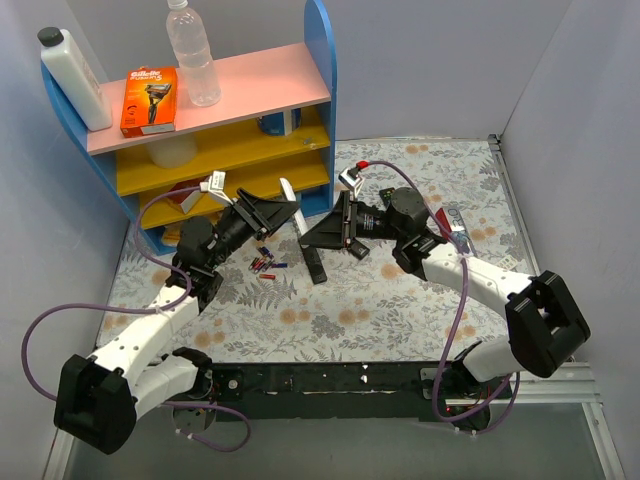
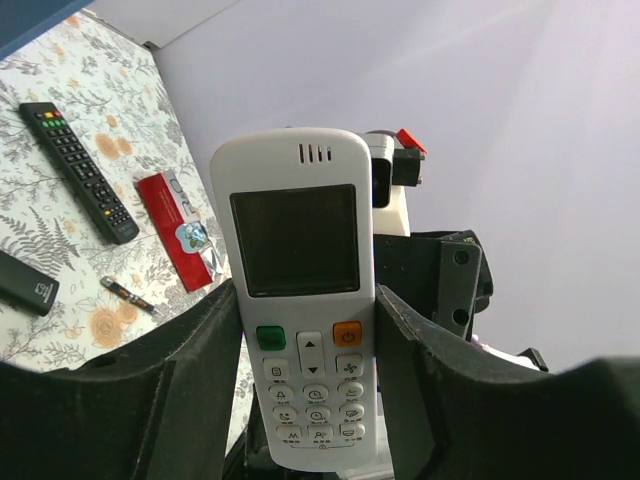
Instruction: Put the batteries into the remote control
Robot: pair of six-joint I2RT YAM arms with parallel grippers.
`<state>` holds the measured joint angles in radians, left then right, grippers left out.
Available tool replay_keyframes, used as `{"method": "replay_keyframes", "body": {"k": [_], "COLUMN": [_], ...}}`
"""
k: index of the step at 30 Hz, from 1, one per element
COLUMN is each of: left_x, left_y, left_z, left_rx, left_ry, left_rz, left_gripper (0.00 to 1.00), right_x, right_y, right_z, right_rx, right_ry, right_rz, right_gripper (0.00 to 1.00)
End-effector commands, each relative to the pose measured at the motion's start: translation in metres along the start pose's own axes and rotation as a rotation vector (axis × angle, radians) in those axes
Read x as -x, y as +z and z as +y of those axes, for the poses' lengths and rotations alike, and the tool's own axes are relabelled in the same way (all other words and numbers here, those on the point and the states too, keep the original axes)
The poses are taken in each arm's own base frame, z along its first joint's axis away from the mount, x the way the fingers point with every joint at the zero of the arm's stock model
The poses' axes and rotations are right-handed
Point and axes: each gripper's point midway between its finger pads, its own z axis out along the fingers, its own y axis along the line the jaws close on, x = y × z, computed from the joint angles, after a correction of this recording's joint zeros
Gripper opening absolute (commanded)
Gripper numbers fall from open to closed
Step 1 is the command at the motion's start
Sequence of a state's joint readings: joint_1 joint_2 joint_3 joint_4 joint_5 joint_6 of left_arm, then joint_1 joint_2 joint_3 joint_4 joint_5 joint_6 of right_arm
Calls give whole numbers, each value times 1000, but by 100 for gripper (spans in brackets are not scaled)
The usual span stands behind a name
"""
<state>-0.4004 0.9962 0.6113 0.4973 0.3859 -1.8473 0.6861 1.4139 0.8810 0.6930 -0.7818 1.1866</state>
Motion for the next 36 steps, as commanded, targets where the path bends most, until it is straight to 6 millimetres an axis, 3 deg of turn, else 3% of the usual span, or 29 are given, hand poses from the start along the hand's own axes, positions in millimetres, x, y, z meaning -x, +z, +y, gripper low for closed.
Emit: {"method": "replay_keyframes", "body": {"k": [1,6,10,15,18,19,21,22,23,24,26,29,34,36], "left_x": [1,-5,-9,-9,-10,-6,-5,4,4,8,17,14,0,-1], "left_y": [3,8,10,11,10,11,9,11,8,7,8,8,15,19], "left_z": [-34,-43,-45,-42,-39,-39,-32,-36,-27,-26,-34,-23,-4,-7], "left_rx": [-120,-157,-173,-169,-150,-140,-86,-64,-3,19,40,123,165,156], "left_ry": [29,25,26,41,61,72,116,141,149,194,230,235,160,160], "left_rz": [-5,10,17,12,13,0,-6,-39,-32,-42,-62,-22,35,37], "left_gripper": [0,1,1,5,38,67,92,98,98,98,98,98,98,98], "right_x": [13,15,16,14,12,12,13,15,10,18,27,31,29,30], "right_y": [6,9,10,9,8,7,4,4,1,0,-6,-20,-31,-32], "right_z": [38,39,42,43,38,36,28,23,2,7,-14,-35,-53,-58], "right_rx": [126,147,175,175,145,136,71,47,-58,-88,-222,-392,-561,-609], "right_ry": [-66,-74,-72,-102,-112,-155,-159,-253,-201,-267,-386,-454,-553,-592], "right_rz": [-10,-5,2,17,28,28,34,33,50,38,25,21,32,32], "right_gripper": [84,81,69,34,13,10,1,1,1,1,1,1,1,1]}}
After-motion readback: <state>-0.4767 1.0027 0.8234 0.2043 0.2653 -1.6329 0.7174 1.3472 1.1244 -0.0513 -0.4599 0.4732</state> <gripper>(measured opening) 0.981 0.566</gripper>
